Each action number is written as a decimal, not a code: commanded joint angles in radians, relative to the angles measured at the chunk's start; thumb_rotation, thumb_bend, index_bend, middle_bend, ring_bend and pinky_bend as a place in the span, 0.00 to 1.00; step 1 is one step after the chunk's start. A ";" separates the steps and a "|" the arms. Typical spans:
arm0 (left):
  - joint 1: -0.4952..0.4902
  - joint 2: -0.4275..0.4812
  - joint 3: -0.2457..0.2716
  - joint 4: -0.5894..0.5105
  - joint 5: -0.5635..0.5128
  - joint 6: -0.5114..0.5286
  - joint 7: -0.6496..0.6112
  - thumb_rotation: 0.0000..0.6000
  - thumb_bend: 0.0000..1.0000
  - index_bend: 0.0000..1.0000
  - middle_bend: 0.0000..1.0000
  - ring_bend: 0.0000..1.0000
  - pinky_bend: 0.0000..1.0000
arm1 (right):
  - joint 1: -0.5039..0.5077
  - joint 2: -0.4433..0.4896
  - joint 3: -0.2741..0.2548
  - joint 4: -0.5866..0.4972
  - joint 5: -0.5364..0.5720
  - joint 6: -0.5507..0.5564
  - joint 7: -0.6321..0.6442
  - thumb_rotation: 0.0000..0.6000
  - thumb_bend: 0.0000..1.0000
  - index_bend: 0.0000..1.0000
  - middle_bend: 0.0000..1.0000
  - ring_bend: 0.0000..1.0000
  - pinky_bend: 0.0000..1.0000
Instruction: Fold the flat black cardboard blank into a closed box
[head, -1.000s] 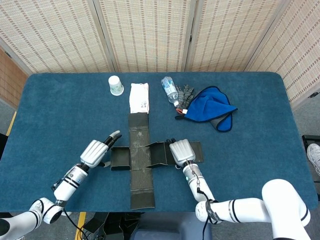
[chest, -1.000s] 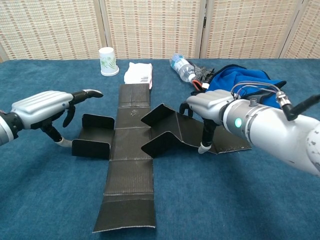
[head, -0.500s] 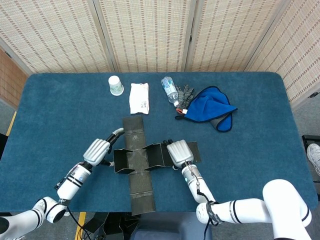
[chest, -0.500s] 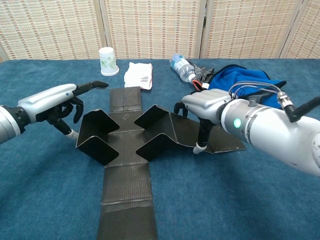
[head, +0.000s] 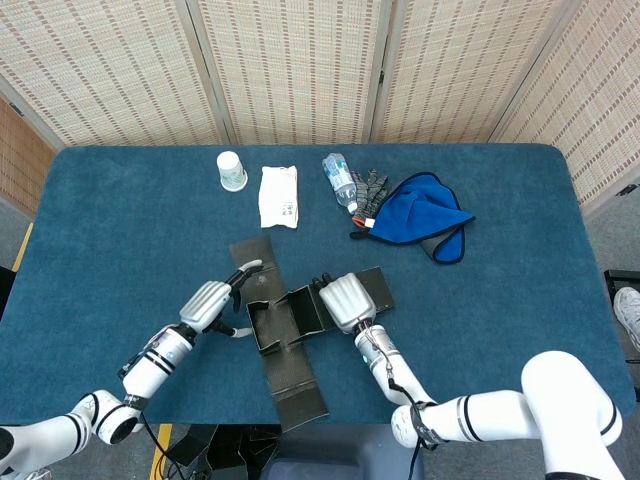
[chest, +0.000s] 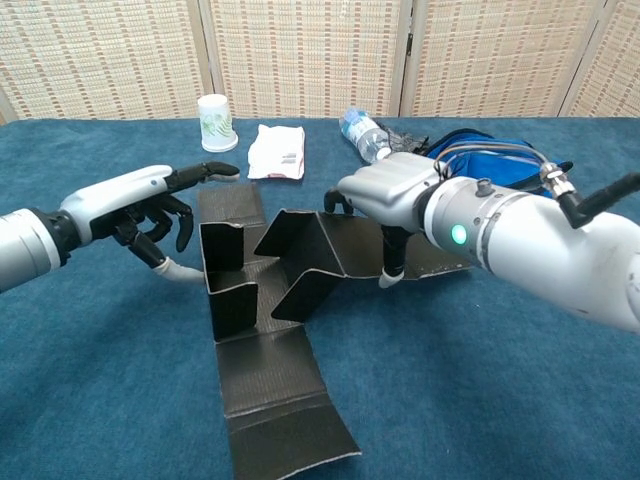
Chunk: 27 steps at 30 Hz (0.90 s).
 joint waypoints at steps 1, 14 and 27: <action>-0.008 0.006 0.005 -0.022 -0.005 -0.022 -0.037 1.00 0.10 0.00 0.00 0.59 0.86 | 0.031 0.017 -0.020 -0.005 -0.034 -0.005 -0.053 1.00 0.20 0.34 0.36 0.85 0.97; -0.016 0.038 0.024 -0.073 -0.021 -0.083 -0.177 1.00 0.10 0.00 0.00 0.59 0.86 | 0.107 0.060 -0.072 0.006 -0.162 -0.062 -0.152 1.00 0.21 0.43 0.39 0.87 0.97; -0.034 0.057 0.043 -0.106 -0.021 -0.148 -0.324 1.00 0.10 0.00 0.00 0.61 0.87 | 0.141 0.092 -0.113 0.056 -0.340 -0.127 -0.127 1.00 0.22 0.49 0.43 0.88 0.97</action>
